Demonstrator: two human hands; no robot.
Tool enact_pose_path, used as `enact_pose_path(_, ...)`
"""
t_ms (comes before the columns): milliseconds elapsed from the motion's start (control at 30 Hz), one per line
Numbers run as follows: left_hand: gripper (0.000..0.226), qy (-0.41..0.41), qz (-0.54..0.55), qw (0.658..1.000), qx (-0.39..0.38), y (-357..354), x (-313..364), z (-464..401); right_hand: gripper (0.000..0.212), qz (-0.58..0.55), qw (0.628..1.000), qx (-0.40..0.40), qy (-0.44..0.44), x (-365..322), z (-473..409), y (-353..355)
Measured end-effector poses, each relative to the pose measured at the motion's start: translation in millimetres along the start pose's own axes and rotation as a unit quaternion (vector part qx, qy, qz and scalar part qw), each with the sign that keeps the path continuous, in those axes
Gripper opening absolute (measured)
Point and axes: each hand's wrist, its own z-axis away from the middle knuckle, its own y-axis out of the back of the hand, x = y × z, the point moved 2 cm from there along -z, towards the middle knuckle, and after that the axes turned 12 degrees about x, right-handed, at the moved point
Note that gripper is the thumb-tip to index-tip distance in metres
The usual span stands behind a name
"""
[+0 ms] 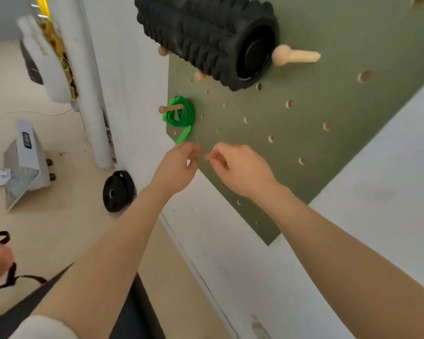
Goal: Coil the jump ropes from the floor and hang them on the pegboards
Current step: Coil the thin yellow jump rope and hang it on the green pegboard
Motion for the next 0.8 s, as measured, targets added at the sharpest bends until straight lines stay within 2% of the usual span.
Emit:
enact_pose_path(133,0.029,0.043,0.022,0.999,0.018,-3,78,105,0.017,-0.083,0.995,0.019,-0.048,30,107,20)
enact_pose_path(200,0.030,0.082,0.044,0.995,0.023,-4,113,156,0.016,-0.106,0.991,-0.009,-0.084,45,157,25)
enact_pose_path(333,0.029,0.128,0.018,0.991,-0.019,-4,154,232,0.017,-0.129,0.978,-0.064,-0.149,75,232,27)
enact_pose_path(567,0.023,0.222,0.029,0.970,-0.093,-52,158,338,0.016,-0.151,0.947,-0.121,-0.256,129,373,-4)
enact_pose_path(700,0.024,0.271,0.019,0.950,-0.151,-83,135,416,0.031,-0.127,0.937,-0.169,-0.280,146,444,-29)
enact_pose_path(800,0.029,0.314,0.013,0.932,-0.180,-103,109,478,0.049,-0.105,0.928,-0.245,-0.261,152,490,-66)
